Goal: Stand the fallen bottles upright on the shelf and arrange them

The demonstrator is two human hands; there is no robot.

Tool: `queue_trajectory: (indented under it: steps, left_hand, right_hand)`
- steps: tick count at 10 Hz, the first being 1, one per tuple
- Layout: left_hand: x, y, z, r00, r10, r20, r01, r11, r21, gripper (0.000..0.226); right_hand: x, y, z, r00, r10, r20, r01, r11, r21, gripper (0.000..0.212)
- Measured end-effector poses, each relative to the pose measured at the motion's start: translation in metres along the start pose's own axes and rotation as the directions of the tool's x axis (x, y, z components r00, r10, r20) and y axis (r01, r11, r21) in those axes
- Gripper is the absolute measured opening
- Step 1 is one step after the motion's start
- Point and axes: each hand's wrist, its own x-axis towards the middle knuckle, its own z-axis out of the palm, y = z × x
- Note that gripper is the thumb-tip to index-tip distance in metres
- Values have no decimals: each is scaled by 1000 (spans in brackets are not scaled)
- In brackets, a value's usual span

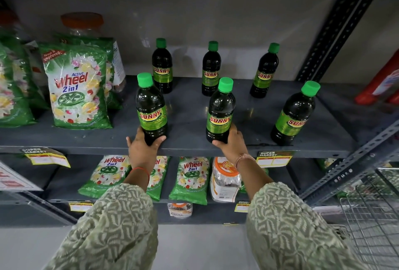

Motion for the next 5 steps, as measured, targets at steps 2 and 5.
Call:
queue_trajectory:
  steps: [2, 5]
  left_hand:
    - [8, -10, 1, 999, 1, 40, -1, 1000, 8, 73]
    - [-24, 6, -4, 991, 77, -108, -69, 995, 74, 94]
  right_hand:
    - [0, 0, 1, 1000, 18, 5, -18, 1000, 8, 69]
    - [-16, 6, 1, 999, -7, -51, 8, 1000, 18, 99]
